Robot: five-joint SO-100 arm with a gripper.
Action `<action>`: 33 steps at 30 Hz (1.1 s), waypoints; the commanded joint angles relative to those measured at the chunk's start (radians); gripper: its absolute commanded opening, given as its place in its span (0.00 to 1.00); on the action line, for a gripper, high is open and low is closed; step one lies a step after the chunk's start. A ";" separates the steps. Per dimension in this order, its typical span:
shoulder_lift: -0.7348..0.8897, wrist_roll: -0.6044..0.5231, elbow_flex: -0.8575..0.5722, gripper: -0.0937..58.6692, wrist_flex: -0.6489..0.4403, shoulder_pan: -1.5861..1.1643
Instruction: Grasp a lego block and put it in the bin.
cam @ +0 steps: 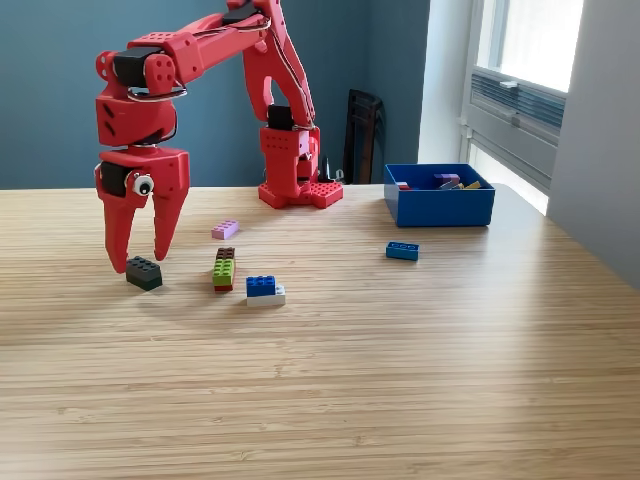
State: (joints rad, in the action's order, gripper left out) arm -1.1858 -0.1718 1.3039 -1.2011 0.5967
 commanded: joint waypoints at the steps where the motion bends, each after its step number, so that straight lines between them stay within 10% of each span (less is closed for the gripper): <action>1: -0.006 0.000 -0.072 0.35 -0.003 0.005; 14: 0.117 -0.031 -0.207 0.27 -0.101 0.002; 22: 0.147 -0.055 -0.244 0.00 -0.129 0.005; 33: 0.133 -0.041 -0.184 0.00 -0.129 0.009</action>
State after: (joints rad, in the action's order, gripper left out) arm -1.0124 -0.2255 1.1198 -1.3238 0.5983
